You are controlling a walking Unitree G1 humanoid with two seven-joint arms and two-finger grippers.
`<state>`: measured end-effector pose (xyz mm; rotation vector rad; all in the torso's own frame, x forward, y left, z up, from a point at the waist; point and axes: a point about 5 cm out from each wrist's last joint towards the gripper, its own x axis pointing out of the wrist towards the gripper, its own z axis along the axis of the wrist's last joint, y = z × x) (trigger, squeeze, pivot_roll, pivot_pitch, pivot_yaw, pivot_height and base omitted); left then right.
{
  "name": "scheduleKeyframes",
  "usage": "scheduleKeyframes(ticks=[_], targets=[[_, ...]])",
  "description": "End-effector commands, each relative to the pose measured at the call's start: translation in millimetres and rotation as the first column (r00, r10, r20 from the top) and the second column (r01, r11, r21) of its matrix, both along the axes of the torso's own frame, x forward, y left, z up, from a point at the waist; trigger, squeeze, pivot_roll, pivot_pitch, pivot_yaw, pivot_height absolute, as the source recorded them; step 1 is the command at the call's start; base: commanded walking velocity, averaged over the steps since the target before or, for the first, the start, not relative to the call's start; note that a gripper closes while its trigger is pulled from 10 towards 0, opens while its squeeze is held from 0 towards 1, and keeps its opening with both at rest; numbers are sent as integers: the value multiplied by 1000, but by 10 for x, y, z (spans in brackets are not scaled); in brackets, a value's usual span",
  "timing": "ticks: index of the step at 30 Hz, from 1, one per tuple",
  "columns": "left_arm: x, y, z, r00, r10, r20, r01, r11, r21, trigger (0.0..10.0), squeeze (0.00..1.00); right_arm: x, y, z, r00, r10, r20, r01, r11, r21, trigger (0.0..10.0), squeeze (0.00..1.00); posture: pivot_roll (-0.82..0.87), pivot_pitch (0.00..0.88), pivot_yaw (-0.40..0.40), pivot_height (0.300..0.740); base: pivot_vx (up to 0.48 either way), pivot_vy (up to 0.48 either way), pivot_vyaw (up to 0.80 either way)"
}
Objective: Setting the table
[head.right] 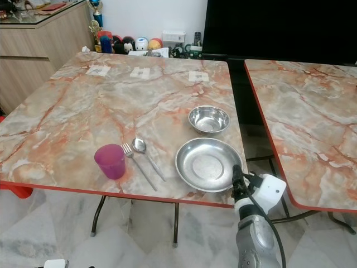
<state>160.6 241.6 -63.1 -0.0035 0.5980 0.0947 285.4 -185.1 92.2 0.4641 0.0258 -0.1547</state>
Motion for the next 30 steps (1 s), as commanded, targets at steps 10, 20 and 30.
scheduleKeyframes(ticks=[10, 20, 30], targets=[[-49, 10, -34, 999, -12, -31, 12, 1000, 6, 10000, 0, 142, -83, -79, 995, -34, -98, 40, 998, 53, 10000, 0, 36, 119, -23, 740, 0, 0, 0], [-76, 31, -45, 999, -8, -42, 9, 1000, 9, 10000, 0, 233, -77, -25, 996, -45, -76, 52, 995, 84, 10000, 1000, 43, 121, -21, 740, 0, 0, 0], [-94, 27, -57, 999, -14, -52, 15, 1000, 10, 10000, 0, 241, -73, -95, 992, -33, -122, 44, 995, 89, 10000, 0, 42, 124, -20, 740, 0, 0, 0]])
